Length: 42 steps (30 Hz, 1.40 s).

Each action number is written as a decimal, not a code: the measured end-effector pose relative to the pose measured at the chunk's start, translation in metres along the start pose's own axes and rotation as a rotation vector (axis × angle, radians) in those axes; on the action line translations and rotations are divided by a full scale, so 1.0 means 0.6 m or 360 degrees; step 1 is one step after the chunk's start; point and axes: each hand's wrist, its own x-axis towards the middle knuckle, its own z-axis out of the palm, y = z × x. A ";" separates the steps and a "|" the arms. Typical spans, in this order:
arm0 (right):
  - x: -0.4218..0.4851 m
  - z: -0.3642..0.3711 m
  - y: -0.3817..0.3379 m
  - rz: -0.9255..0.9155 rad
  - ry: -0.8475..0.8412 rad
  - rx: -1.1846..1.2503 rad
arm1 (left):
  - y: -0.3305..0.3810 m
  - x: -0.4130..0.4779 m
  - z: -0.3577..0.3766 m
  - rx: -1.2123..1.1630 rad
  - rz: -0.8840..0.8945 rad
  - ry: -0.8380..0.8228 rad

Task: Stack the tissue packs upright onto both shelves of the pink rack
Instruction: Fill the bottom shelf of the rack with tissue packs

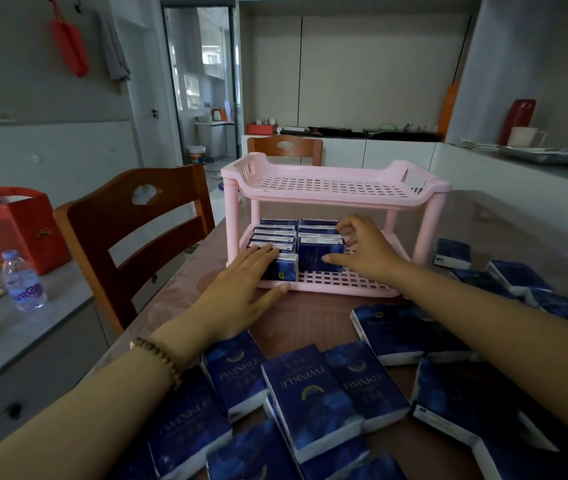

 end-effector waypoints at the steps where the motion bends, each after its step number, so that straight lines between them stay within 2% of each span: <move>1: -0.004 -0.004 -0.004 0.0002 -0.0017 -0.0002 | -0.001 0.001 0.000 -0.0003 0.0001 -0.0002; 7: -0.047 -0.036 -0.036 0.0025 -0.0153 0.0035 | 0.016 0.000 -0.024 -0.0154 0.0005 0.0031; 10: -0.085 -0.066 -0.057 -0.0007 -0.0373 0.0090 | 0.044 -0.001 -0.062 -0.0303 0.0031 0.0020; 13: -0.133 -0.098 -0.079 -0.0046 -0.0808 0.0161 | 0.068 -0.010 -0.101 -0.0572 -0.0028 -0.0282; 15: -0.167 -0.112 -0.091 -0.0039 -0.1112 0.0165 | 0.081 -0.026 -0.119 -0.0531 -0.0048 -0.0542; 17: -0.194 -0.114 -0.090 -0.0011 -0.1247 0.0126 | 0.094 -0.047 -0.127 -0.0436 -0.0054 -0.0802; 21: -0.223 -0.100 -0.082 -0.0084 -0.1235 -0.0061 | 0.123 -0.084 -0.109 -0.0313 -0.0017 -0.1115; 27: -0.235 -0.101 -0.077 -0.0103 -0.1240 -0.0027 | 0.123 -0.101 -0.084 -0.0547 0.0002 -0.1049; 29: -0.238 -0.102 -0.073 -0.0072 -0.1203 0.0101 | 0.126 -0.102 -0.081 -0.0689 -0.0020 -0.0948; 32: -0.239 -0.103 -0.065 -0.0030 -0.1081 0.0400 | 0.129 -0.100 -0.078 -0.1030 -0.0096 -0.0616; 37: -0.225 -0.108 -0.059 -0.0016 -0.0553 0.0695 | 0.113 -0.092 -0.070 -0.1255 -0.0421 -0.0140; 39: -0.220 -0.112 -0.063 0.0044 -0.0369 0.0965 | 0.111 -0.091 -0.063 -0.1350 -0.0458 -0.0036; 42: -0.220 -0.108 -0.075 0.0143 -0.0298 0.1321 | 0.119 -0.086 -0.057 -0.1714 -0.0498 -0.0086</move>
